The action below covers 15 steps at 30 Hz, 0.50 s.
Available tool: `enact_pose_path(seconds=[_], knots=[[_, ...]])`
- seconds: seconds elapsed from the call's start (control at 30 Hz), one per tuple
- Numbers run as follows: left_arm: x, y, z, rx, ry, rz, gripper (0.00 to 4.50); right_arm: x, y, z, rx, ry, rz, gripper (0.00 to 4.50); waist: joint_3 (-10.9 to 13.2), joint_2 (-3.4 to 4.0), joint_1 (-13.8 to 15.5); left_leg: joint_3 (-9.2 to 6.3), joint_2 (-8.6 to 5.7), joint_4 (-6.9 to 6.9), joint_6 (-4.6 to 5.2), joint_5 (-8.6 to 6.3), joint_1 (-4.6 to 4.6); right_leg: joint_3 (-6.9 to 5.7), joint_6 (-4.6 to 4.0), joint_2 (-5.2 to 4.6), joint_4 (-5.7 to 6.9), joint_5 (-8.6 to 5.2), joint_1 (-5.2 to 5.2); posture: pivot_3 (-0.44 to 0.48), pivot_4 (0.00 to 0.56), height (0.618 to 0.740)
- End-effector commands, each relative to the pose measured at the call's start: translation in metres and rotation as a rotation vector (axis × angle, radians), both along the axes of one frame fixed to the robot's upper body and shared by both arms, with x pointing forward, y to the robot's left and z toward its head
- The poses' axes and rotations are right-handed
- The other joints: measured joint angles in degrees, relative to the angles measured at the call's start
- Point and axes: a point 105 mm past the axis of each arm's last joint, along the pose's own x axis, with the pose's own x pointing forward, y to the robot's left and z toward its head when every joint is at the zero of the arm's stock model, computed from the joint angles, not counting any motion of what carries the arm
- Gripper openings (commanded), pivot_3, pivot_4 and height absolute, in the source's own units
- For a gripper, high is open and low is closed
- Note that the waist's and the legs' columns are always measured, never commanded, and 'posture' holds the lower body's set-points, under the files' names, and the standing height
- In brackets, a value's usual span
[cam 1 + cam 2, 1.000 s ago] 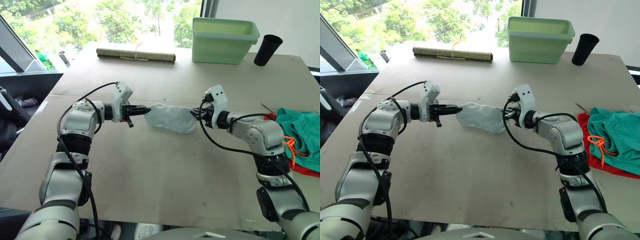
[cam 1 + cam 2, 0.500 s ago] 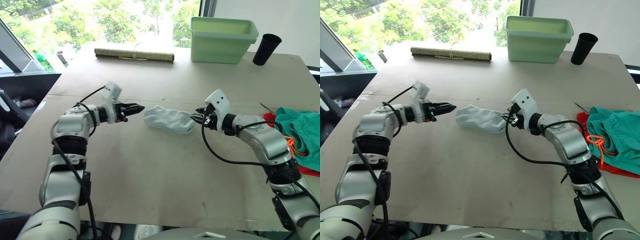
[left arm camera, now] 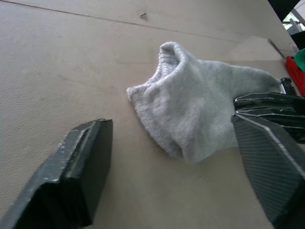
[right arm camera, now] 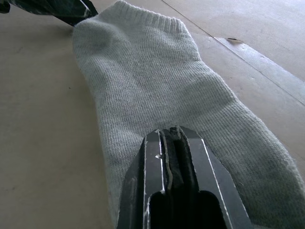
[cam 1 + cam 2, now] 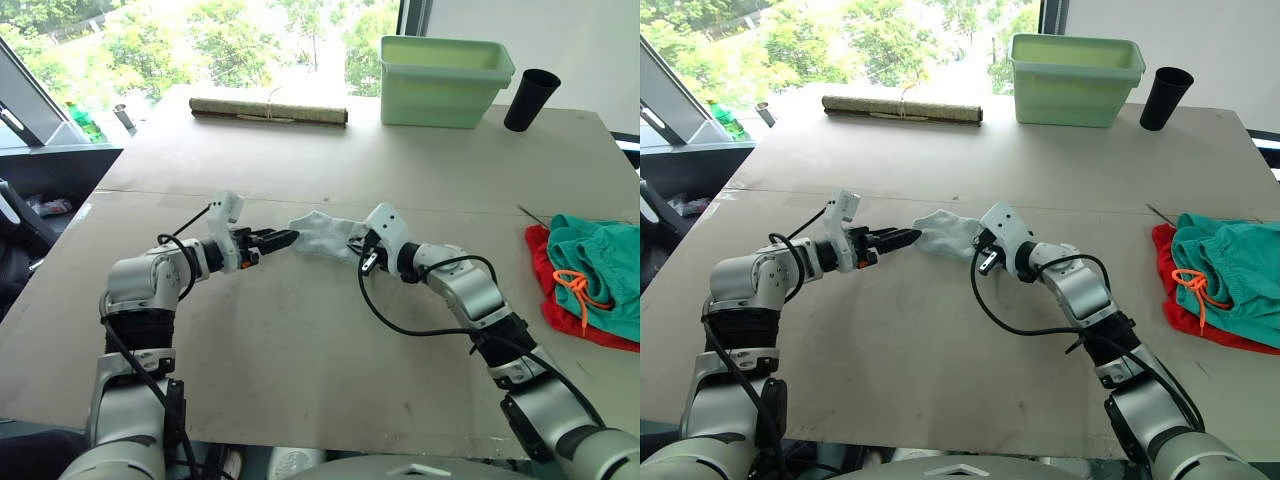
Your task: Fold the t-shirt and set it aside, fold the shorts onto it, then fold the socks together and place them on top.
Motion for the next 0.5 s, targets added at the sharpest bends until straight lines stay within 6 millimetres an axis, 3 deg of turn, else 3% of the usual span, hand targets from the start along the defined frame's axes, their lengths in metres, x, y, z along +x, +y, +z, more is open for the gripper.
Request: enact_pose_path(seconds=[0.03, 0.27, 0.5], knots=[[-0.003, 0.001, 0.005, -0.011, -0.002, 0.019, 4.48, 0.001, 0.001, 0.002, -0.014, -0.033, 0.002, 0.00, 0.0, 0.01, -0.2, 0.00, 0.00, 0.00, -0.01, 0.00, 0.03, 0.00, 0.00, 0.00, 0.01, 0.00, 0.02, 0.000, 0.150, 0.740], [0.000, -0.019, 0.000, -0.150, 0.061, 0.000, 4.48, -0.004, 0.004, -0.003, -0.019, -0.019, 0.003, 0.00, 0.0, 0.01, -0.2, 0.00, -0.02, -0.07, -0.03, 0.00, 0.29, 0.00, 0.00, -0.06, 0.00, -0.01, 0.25, 0.000, 0.150, 0.740], [0.008, -0.025, 0.006, -0.207, 0.060, -0.022, 4.48, -0.008, 0.004, -0.004, -0.020, -0.012, -0.003, 0.00, 0.0, 0.01, -0.3, 0.03, -0.03, -0.14, -0.04, -0.01, 0.51, 0.01, -0.01, -0.09, 0.00, -0.01, 0.38, 0.000, 0.150, 0.740]])
